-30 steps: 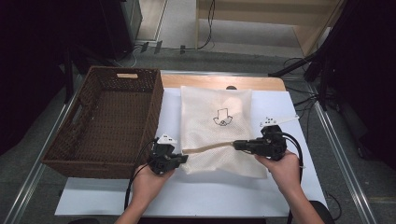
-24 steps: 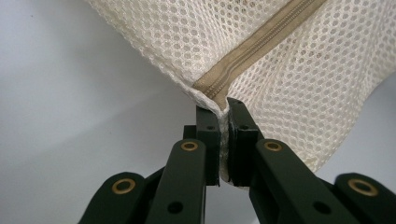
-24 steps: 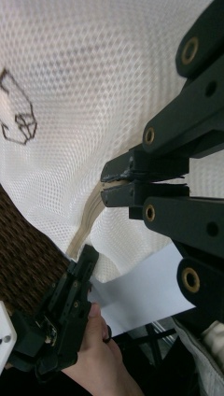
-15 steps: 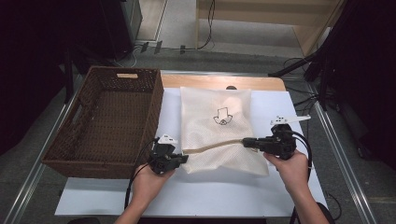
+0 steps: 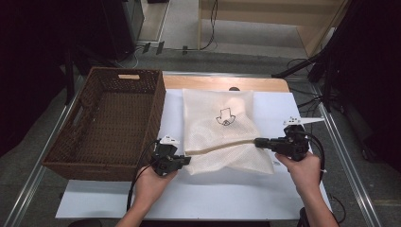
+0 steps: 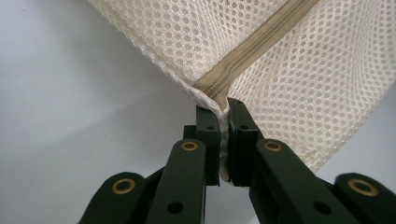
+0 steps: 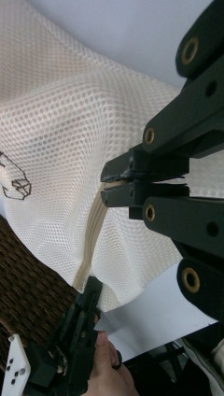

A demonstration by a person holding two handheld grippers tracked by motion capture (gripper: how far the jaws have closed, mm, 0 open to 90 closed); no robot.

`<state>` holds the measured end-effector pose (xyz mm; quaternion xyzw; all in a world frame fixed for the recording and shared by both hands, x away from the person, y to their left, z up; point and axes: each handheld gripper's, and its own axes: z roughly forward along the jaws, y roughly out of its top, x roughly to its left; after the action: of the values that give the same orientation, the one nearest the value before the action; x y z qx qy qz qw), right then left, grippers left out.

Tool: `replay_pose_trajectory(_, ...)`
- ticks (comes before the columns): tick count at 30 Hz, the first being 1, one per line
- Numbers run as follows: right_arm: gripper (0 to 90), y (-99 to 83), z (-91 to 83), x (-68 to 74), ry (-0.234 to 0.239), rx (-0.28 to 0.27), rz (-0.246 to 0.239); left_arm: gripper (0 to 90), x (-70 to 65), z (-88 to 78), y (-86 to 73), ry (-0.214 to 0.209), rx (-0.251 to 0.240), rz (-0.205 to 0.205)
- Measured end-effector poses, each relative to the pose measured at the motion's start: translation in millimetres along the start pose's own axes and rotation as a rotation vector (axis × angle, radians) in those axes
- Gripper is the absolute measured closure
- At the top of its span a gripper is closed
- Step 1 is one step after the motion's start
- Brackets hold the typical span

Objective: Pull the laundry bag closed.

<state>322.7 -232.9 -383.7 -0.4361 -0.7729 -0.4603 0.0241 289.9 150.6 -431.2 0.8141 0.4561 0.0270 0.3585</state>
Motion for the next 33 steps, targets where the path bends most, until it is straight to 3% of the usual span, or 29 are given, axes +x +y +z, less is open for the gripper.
replay_pose_trajectory(8,87.8,-4.3,-16.2,-17.0,-0.036,-0.028,0.044,86.0,0.1,1.4,0.6,-0.001,0.003,-0.004)
replay_pose_trajectory(18,87.8,-8.2,-21.5,-29.1,-0.072,-0.002,0.056,86.1,0.6,-1.9,0.9,-0.008,-0.028,-0.008)
replay_pose_trajectory(20,87.8,-9.4,-22.5,-30.1,-0.098,0.001,0.054,86.1,0.6,-2.9,1.5,-0.007,-0.029,-0.004)
replay_pose_trajectory(24,87.8,-10.8,-18.5,-32.5,-0.116,0.024,0.058,86.0,0.3,-2.2,0.8,-0.01,-0.022,-0.01)
replay_pose_trajectory(27,87.5,-11.6,-17.7,-30.7,-0.098,0.012,0.04,85.5,1.1,-2.2,-1.1,-0.017,-0.017,-0.011)
replay_pose_trajectory(33,86.7,-19.8,-7.6,-33.5,-0.109,0.061,0.032,84.3,1.4,3.2,-6.4,-0.038,0.017,-0.006)
